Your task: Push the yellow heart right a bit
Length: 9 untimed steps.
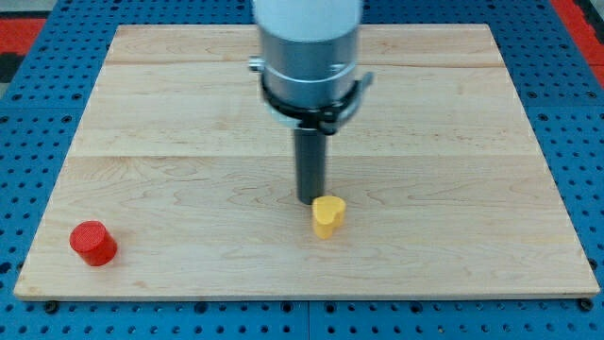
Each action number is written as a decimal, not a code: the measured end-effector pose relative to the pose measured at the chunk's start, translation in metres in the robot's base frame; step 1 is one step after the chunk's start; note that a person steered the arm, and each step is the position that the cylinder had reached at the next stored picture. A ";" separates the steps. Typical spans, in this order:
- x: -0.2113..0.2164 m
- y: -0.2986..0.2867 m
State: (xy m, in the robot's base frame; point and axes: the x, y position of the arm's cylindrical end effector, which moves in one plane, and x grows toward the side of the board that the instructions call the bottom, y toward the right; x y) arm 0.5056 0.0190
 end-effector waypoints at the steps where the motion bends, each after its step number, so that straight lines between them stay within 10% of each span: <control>1: 0.010 -0.004; 9: 0.052 0.076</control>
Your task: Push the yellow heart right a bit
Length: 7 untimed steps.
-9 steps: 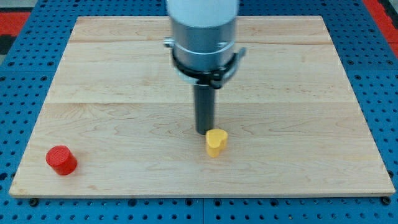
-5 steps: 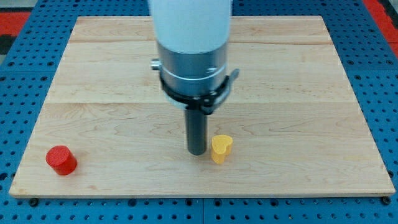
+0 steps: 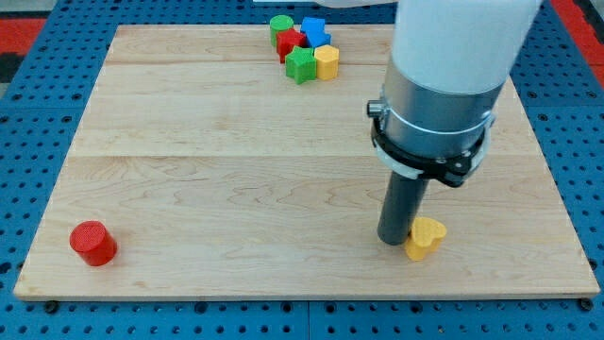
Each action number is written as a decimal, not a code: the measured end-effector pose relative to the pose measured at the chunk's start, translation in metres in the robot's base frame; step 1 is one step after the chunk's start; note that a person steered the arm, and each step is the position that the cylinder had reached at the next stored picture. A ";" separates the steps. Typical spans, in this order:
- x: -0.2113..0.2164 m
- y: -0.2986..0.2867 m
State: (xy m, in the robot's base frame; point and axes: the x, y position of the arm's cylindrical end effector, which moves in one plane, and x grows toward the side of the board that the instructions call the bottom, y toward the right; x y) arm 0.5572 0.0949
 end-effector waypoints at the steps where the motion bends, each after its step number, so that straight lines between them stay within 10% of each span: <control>1: 0.009 0.000; 7: 0.017 0.051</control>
